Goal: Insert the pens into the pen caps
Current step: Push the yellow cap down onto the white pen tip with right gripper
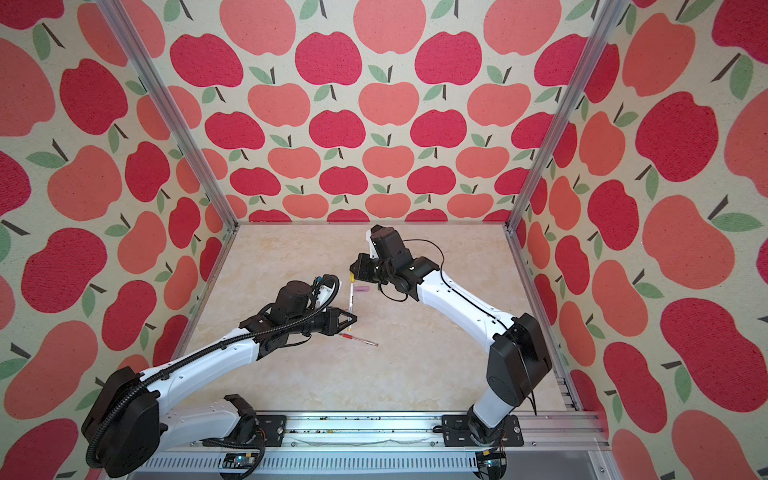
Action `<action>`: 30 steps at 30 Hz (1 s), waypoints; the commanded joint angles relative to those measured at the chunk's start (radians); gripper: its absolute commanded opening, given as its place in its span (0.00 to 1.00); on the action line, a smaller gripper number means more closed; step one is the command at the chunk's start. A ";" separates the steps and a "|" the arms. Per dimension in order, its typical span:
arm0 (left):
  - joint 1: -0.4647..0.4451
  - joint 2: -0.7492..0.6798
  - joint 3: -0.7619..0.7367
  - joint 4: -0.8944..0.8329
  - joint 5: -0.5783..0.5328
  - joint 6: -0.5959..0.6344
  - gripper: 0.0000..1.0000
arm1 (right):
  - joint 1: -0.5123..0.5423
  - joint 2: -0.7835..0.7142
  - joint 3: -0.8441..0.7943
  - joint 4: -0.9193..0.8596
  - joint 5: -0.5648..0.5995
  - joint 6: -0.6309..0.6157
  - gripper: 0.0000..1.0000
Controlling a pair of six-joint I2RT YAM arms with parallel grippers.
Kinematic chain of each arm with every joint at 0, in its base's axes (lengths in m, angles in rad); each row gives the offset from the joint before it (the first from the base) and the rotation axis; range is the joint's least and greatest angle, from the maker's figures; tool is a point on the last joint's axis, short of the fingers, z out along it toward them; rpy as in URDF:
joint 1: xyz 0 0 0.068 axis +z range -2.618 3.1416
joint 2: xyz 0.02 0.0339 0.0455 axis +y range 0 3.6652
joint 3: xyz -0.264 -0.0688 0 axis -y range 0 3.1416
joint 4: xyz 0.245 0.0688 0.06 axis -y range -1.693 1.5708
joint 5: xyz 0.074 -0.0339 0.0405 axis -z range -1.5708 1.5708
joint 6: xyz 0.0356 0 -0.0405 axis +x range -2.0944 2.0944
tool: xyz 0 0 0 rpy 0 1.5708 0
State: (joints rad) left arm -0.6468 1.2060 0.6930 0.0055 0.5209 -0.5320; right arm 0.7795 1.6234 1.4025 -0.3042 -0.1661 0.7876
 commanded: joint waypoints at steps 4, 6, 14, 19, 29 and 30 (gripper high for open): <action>-0.002 -0.013 -0.004 0.011 -0.009 0.007 0.00 | 0.012 -0.020 0.037 -0.007 0.003 -0.001 0.15; -0.002 -0.013 -0.004 0.013 -0.010 0.007 0.00 | 0.017 -0.019 0.037 -0.012 0.003 -0.002 0.15; 0.000 -0.025 -0.007 0.010 -0.016 0.007 0.00 | 0.027 -0.031 0.032 -0.030 0.016 -0.010 0.15; 0.003 -0.037 -0.011 0.008 -0.025 0.007 0.00 | 0.034 -0.040 0.025 -0.040 0.034 -0.021 0.15; 0.007 -0.053 -0.016 0.010 -0.042 0.004 0.00 | 0.054 -0.069 -0.009 -0.030 0.043 -0.027 0.15; 0.007 -0.053 -0.016 0.010 -0.043 0.004 0.00 | 0.056 -0.071 -0.012 -0.029 0.043 -0.027 0.15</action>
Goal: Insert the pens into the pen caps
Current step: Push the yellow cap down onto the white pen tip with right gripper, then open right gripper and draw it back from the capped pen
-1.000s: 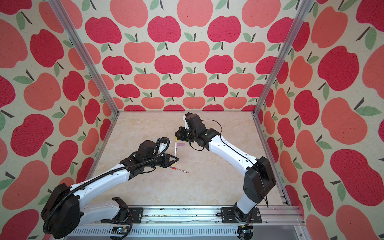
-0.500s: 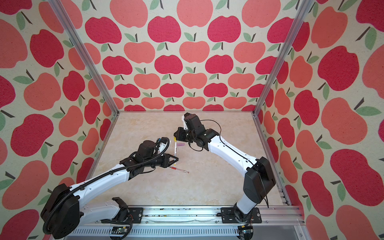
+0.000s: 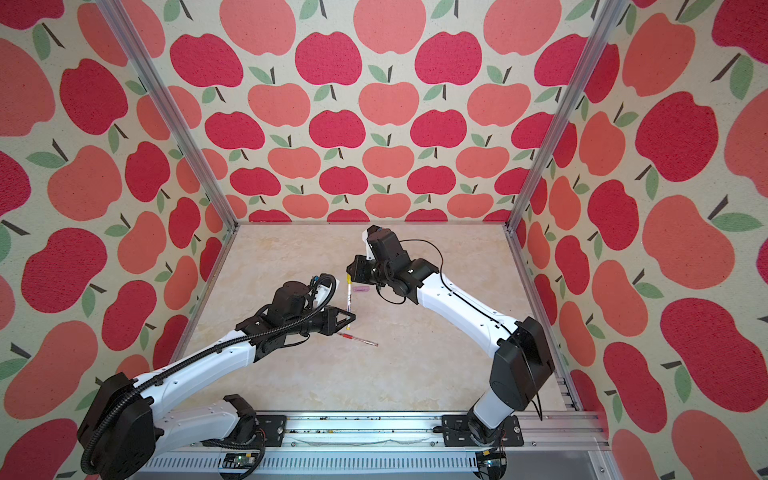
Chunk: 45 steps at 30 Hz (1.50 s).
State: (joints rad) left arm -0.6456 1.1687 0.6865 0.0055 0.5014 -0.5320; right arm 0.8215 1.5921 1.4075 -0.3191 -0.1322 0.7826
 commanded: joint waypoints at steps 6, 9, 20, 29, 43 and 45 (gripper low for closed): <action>0.011 -0.032 -0.001 0.010 -0.030 0.010 0.00 | 0.030 -0.057 -0.050 -0.008 0.004 -0.027 0.15; 0.015 -0.040 0.005 0.004 -0.029 0.020 0.00 | 0.035 -0.065 -0.064 -0.004 0.003 -0.030 0.15; 0.042 -0.057 0.029 -0.018 -0.014 0.072 0.00 | 0.061 -0.054 -0.078 0.007 -0.043 -0.035 0.15; 0.075 -0.067 0.051 -0.035 0.032 0.132 0.00 | 0.074 -0.071 -0.082 0.014 -0.060 -0.058 0.21; 0.080 -0.130 0.027 -0.068 0.240 0.223 0.00 | 0.004 -0.278 -0.129 0.021 -0.192 -0.220 0.72; 0.080 -0.135 0.031 -0.064 0.301 0.232 0.00 | -0.006 -0.293 -0.130 -0.001 -0.221 -0.252 0.71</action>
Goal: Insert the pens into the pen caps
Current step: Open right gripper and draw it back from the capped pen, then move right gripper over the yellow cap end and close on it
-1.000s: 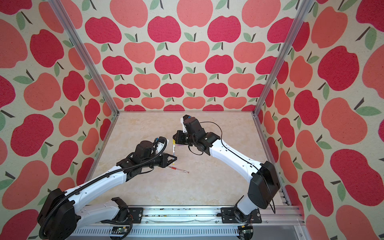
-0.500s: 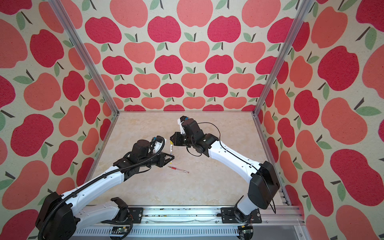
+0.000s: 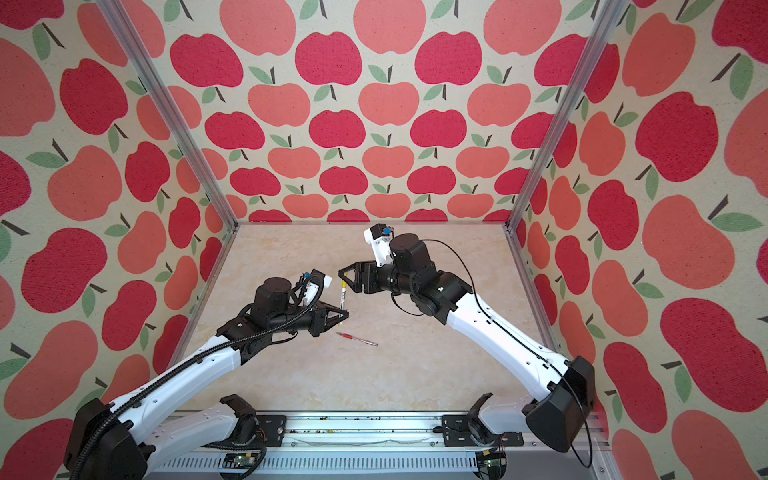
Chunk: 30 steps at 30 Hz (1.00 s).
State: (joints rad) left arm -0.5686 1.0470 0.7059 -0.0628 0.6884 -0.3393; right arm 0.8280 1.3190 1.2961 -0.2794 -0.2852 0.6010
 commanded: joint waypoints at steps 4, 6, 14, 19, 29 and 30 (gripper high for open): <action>0.002 -0.024 0.019 0.001 0.204 0.046 0.00 | -0.027 -0.034 -0.016 -0.049 -0.166 -0.120 0.68; 0.002 -0.029 0.021 0.001 0.223 0.046 0.00 | -0.030 -0.033 -0.014 -0.049 -0.203 -0.131 0.67; -0.001 -0.020 0.042 0.004 0.255 0.046 0.00 | -0.046 -0.014 -0.018 -0.047 -0.248 -0.139 0.59; -0.005 -0.014 0.052 0.006 0.254 0.054 0.00 | -0.064 -0.007 -0.020 -0.052 -0.251 -0.139 0.58; -0.014 0.006 0.064 0.014 0.249 0.057 0.00 | -0.090 0.028 -0.024 -0.014 -0.301 -0.091 0.52; -0.015 0.007 0.066 0.016 0.247 0.058 0.00 | -0.090 0.035 -0.025 -0.008 -0.311 -0.085 0.49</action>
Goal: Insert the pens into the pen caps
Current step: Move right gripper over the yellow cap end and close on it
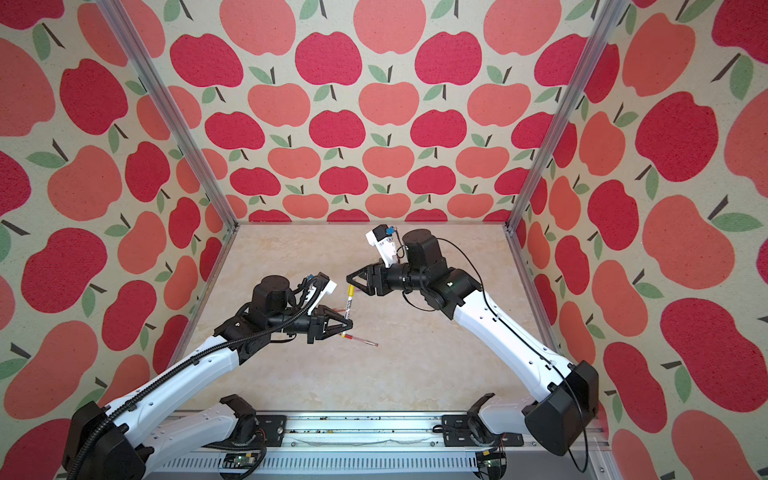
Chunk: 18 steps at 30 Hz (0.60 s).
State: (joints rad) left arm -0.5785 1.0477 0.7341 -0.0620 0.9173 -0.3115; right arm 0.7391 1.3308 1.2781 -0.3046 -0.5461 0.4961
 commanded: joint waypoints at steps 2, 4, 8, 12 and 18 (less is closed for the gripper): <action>-0.006 0.009 0.039 0.018 0.015 0.031 0.00 | 0.000 0.028 -0.009 0.024 -0.061 0.026 0.44; -0.006 0.011 0.039 0.020 0.011 0.031 0.00 | 0.000 0.031 -0.010 0.030 -0.069 0.031 0.39; -0.007 0.011 0.037 0.029 -0.002 0.026 0.00 | 0.001 0.038 -0.018 0.047 -0.089 0.049 0.30; -0.008 0.008 0.035 0.061 -0.023 0.008 0.00 | 0.006 0.047 -0.025 0.050 -0.104 0.058 0.20; -0.006 0.007 0.035 0.165 -0.049 -0.036 0.00 | 0.014 0.060 -0.029 0.042 -0.107 0.064 0.10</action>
State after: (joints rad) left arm -0.5804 1.0550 0.7361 -0.0250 0.8837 -0.3370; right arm 0.7395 1.3731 1.2652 -0.2478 -0.6273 0.5446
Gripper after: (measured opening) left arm 0.128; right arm 0.149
